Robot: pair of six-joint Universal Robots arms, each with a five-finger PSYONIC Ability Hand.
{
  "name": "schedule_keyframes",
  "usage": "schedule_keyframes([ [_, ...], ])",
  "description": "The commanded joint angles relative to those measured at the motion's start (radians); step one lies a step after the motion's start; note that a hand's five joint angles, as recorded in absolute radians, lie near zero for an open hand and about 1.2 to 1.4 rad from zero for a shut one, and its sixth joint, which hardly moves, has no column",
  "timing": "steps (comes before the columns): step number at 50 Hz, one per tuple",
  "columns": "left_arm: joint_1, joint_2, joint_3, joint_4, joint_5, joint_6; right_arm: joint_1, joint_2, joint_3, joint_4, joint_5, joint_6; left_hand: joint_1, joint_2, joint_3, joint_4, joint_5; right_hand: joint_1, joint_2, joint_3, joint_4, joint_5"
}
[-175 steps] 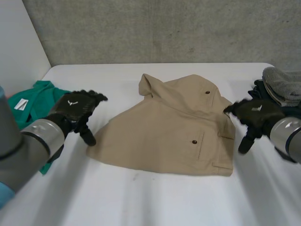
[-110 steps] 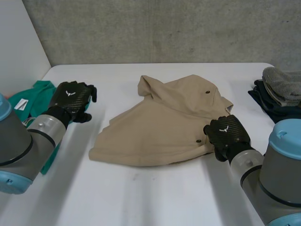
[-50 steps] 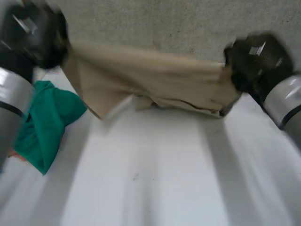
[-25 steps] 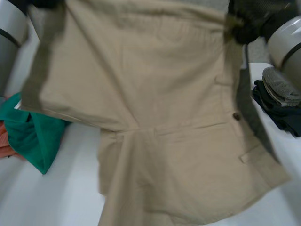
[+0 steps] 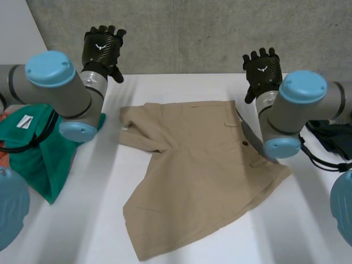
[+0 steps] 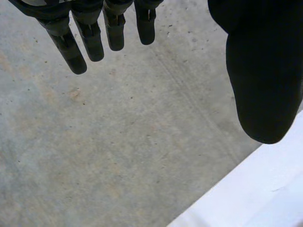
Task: Fold the laundry.
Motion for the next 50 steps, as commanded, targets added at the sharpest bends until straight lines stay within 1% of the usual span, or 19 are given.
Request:
schedule_keyframes([
  [1, -0.047, 0.265, -0.288, -0.170, -0.045, -0.005, -0.061, -0.202, 0.103, 0.365, -0.254, -0.029, -0.011, -0.032, -0.035, -0.026, -0.046, -0.050, -0.034, -0.033, -0.035, -0.043],
  [4, -0.069, 0.367, -0.419, -0.233, -0.051, 0.001, -0.095, -0.290, 0.198, 0.435, -0.356, -0.092, 0.072, 0.051, 0.048, 0.056, 0.036, -0.050, -0.034, -0.033, -0.035, -0.043],
  [5, -0.086, 0.431, -0.506, -0.282, -0.049, 0.001, -0.118, -0.345, 0.266, 0.471, -0.412, -0.161, 0.093, 0.071, 0.069, 0.077, 0.057, -0.050, -0.034, -0.033, -0.035, -0.043],
  [7, -0.104, 0.496, -0.593, -0.336, -0.043, -0.006, -0.149, -0.394, 0.332, 0.508, -0.460, -0.239, 0.125, 0.104, 0.101, 0.109, 0.089, -0.050, -0.034, -0.033, -0.035, -0.043],
  [8, -0.122, 0.555, -0.682, -0.389, -0.032, -0.009, -0.179, -0.437, 0.396, 0.543, -0.498, -0.322, 0.206, 0.185, 0.183, 0.191, 0.171, -0.050, -0.034, -0.033, -0.035, -0.043],
  [11, -0.146, 0.632, -0.811, -0.454, -0.008, -0.019, -0.224, -0.490, 0.484, 0.607, -0.540, -0.456, 0.234, 0.212, 0.210, 0.218, 0.198, -0.015, 0.001, 0.002, 0.000, -0.008],
  [12, -0.164, 0.674, -0.889, -0.488, 0.018, -0.028, -0.253, -0.513, 0.534, 0.649, -0.565, -0.541, 0.248, 0.227, 0.224, 0.233, 0.213, 0.043, 0.059, 0.060, 0.058, 0.050],
  [15, -0.205, 0.731, -1.033, -0.519, 0.069, -0.051, -0.313, -0.530, 0.628, 0.719, -0.606, -0.689, 0.260, 0.239, 0.236, 0.244, 0.225, 0.120, 0.136, 0.137, 0.135, 0.127],
  [18, -0.244, 0.752, -1.141, -0.504, 0.093, -0.072, -0.362, -0.522, 0.703, 0.733, -0.649, -0.756, 0.295, 0.274, 0.271, 0.280, 0.260, 0.173, 0.189, 0.190, 0.188, 0.180],
  [23, -0.313, 0.745, -1.241, -0.425, 0.066, -0.074, -0.413, -0.497, 0.788, 0.655, -0.743, -0.752, 0.330, 0.309, 0.307, 0.315, 0.295, 0.308, 0.324, 0.325, 0.323, 0.315],
  [24, -0.328, 0.737, -1.259, -0.387, 0.042, -0.072, -0.425, -0.490, 0.812, 0.611, -0.772, -0.743, 0.342, 0.321, 0.318, 0.327, 0.307, 0.355, 0.371, 0.372, 0.370, 0.362],
  [28, -0.348, 0.719, -1.284, -0.291, -0.024, -0.066, -0.445, -0.470, 0.863, 0.499, -0.810, -0.717, 0.345, 0.324, 0.321, 0.330, 0.310, 0.455, 0.471, 0.472, 0.470, 0.462],
  [35, -0.391, 0.679, -1.292, -0.243, -0.057, -0.048, -0.447, -0.432, 0.914, 0.330, -0.813, -0.662, 0.348, 0.327, 0.324, 0.333, 0.313, 0.490, 0.506, 0.507, 0.505, 0.497],
  [39, -0.416, 0.665, -1.292, -0.224, -0.068, -0.045, -0.445, -0.422, 0.924, 0.258, -0.815, -0.631, 0.439, 0.418, 0.415, 0.423, 0.404, 0.795, 0.810, 0.811, 0.810, 0.802],
  [40, -0.425, 0.660, -1.290, -0.208, -0.077, -0.045, -0.440, -0.421, 0.924, 0.243, -0.813, -0.616, 0.471, 0.450, 0.447, 0.455, 0.436, 1.089, 1.105, 1.106, 1.104, 1.096],
  [41, -0.431, 0.659, -1.290, -0.197, -0.083, -0.045, -0.437, -0.422, 0.924, 0.236, -0.813, -0.606, 0.483, 0.462, 0.459, 0.467, 0.448, 1.171, 1.187, 1.188, 1.186, 1.178],
  [43, -0.439, 0.654, -1.289, -0.174, -0.095, -0.043, -0.433, -0.425, 0.926, 0.223, -0.815, -0.582, 0.509, 0.488, 0.486, 0.494, 0.474, 1.172, 1.188, 1.189, 1.187, 1.179],
  [45, -0.448, 0.648, -1.290, -0.142, -0.120, -0.036, -0.430, -0.430, 0.932, 0.209, -0.818, -0.551, 0.609, 0.588, 0.585, 0.593, 0.574, 1.172, 1.188, 1.189, 1.187, 1.179],
  [50, -0.463, 0.646, -1.292, -0.088, -0.153, -0.006, -0.422, -0.445, 0.947, 0.181, -0.818, -0.516, 0.700, 0.679, 0.676, 0.685, 0.665, 1.172, 1.188, 1.189, 1.187, 1.179],
])
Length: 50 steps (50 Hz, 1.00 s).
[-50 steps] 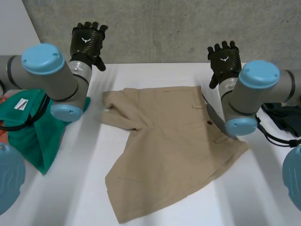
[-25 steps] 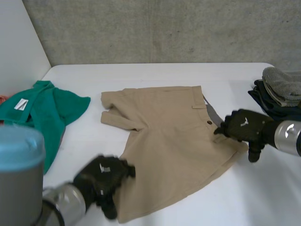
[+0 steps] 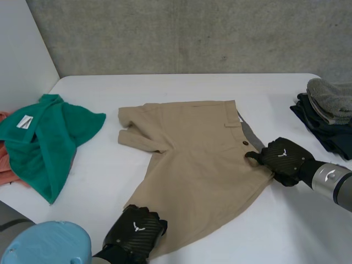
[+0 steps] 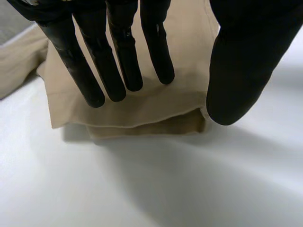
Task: Fold the laundry.
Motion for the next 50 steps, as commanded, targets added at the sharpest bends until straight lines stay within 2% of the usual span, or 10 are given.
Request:
schedule_keyframes([
  [1, -0.025, -0.009, -0.001, 0.078, -0.049, 0.041, 0.012, -0.022, 0.016, -0.031, -0.001, 0.054, 0.207, 0.216, 0.217, 0.217, 0.221, 1.143, 0.250, 0.217, 0.201, 0.213],
  [5, -0.031, -0.021, 0.002, 0.089, -0.052, 0.060, 0.017, -0.028, 0.018, -0.021, 0.004, 0.057, 0.248, 0.258, 0.259, 0.258, 0.262, 1.017, 0.124, 0.091, 0.075, 0.087],
  [8, -0.029, -0.032, 0.005, 0.092, -0.054, 0.066, 0.017, -0.031, 0.019, -0.007, 0.004, 0.054, 0.310, 0.319, 0.320, 0.319, 0.324, 0.666, -0.227, -0.260, -0.276, -0.264],
  [20, -0.023, 0.002, 0.014, 0.068, -0.051, 0.068, 0.003, -0.039, 0.023, 0.036, 0.010, 0.035, 0.152, 0.162, 0.163, 0.162, 0.166, 0.271, -0.622, -0.655, -0.671, -0.659],
  [23, -0.026, 0.031, 0.013, 0.046, -0.051, 0.063, -0.003, -0.052, 0.021, 0.047, 0.009, 0.037, 0.028, 0.038, 0.039, 0.038, 0.043, 0.306, -0.587, -0.620, -0.636, -0.625],
  [25, -0.026, 0.059, 0.013, 0.023, -0.049, 0.058, -0.009, -0.065, 0.024, 0.050, 0.001, 0.040, 0.002, 0.011, 0.012, 0.012, 0.016, 0.757, -0.136, -0.169, -0.185, -0.174],
  [27, -0.026, 0.068, 0.013, 0.011, -0.048, 0.057, -0.015, -0.068, 0.024, 0.056, -0.004, 0.037, -0.025, -0.015, -0.014, -0.015, -0.010, 0.931, 0.038, 0.005, -0.011, 0.000],
  [32, -0.022, 0.077, 0.013, -0.038, -0.022, 0.052, -0.023, -0.071, 0.023, 0.085, -0.010, 0.018, -0.092, -0.083, -0.082, -0.082, -0.078, 0.536, -0.357, -0.390, -0.406, -0.395],
  [41, -0.034, 0.051, -0.001, -0.066, 0.000, 0.048, -0.035, -0.057, 0.029, 0.074, -0.011, -0.018, -0.145, -0.135, -0.134, -0.135, -0.131, 0.535, -0.358, -0.391, -0.407, -0.395],
  [50, -0.028, -0.015, 0.011, -0.001, -0.005, 0.064, -0.024, -0.037, 0.030, 0.047, -0.011, -0.029, -0.119, -0.109, -0.108, -0.109, -0.104, 0.544, -0.349, -0.382, -0.398, -0.387],
])
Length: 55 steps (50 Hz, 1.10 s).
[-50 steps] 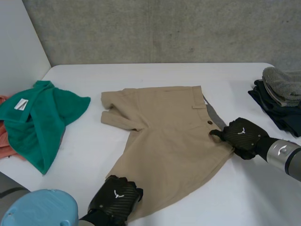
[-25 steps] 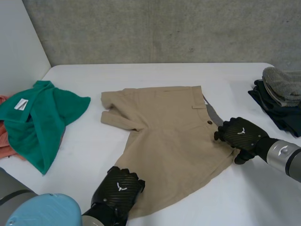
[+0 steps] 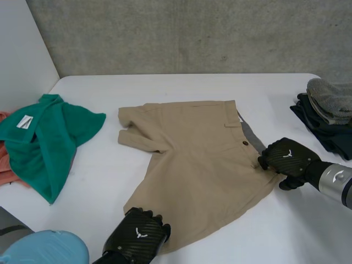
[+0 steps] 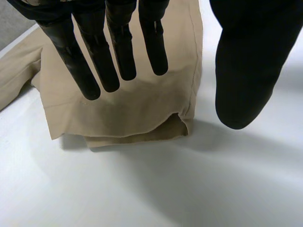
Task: Fold the laundry.
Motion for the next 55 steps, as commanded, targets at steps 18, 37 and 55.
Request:
schedule_keyframes([
  [18, 0.028, -0.119, 0.017, 0.258, -0.052, 0.089, 0.026, 0.023, 0.011, -0.084, 0.022, 0.034, 0.858, 0.856, 0.850, 0.866, 0.872, 0.676, 0.678, 0.677, 0.680, 0.705],
  [37, 0.108, 0.235, -0.039, -0.250, 0.192, 0.041, -0.041, -0.221, 0.077, 0.747, 0.138, -0.438, 0.858, 0.856, 0.850, 0.866, 0.872, 0.676, 0.678, 0.677, 0.680, 0.705],
  [55, 0.363, -0.090, 0.326, 0.201, 0.261, 0.078, 0.163, -0.048, -0.260, 0.372, 0.195, 0.118, 0.858, 0.856, 0.850, 0.866, 0.872, 0.676, 0.678, 0.677, 0.680, 0.705],
])
